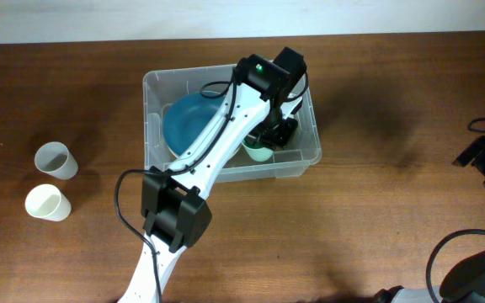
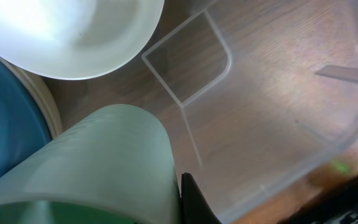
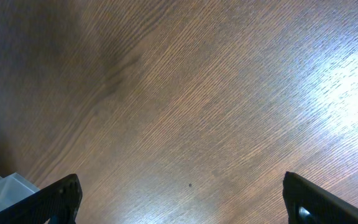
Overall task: Pack container
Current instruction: 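Lift the pale green cup and carry it into the bin, then lower the pale green cup into the bin's front right and release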
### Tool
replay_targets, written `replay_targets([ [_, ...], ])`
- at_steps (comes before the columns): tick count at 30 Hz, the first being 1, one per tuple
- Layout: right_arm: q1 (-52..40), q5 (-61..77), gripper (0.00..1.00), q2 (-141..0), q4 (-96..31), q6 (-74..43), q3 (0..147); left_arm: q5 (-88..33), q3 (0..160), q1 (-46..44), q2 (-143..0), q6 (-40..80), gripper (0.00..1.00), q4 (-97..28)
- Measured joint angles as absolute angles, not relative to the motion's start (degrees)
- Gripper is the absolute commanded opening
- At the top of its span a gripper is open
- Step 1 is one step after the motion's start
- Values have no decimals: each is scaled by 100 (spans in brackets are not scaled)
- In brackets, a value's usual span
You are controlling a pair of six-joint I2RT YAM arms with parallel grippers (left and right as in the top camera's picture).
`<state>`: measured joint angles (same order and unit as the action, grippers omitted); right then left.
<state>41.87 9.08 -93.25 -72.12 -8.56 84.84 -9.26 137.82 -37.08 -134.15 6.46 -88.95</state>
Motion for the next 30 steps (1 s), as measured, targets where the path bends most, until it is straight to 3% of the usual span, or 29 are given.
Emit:
replay_targets([
  [30,4187,910,99,-9325,-7212,-856,8484,-965,13506,-3750,-13970,646,2,-8608],
])
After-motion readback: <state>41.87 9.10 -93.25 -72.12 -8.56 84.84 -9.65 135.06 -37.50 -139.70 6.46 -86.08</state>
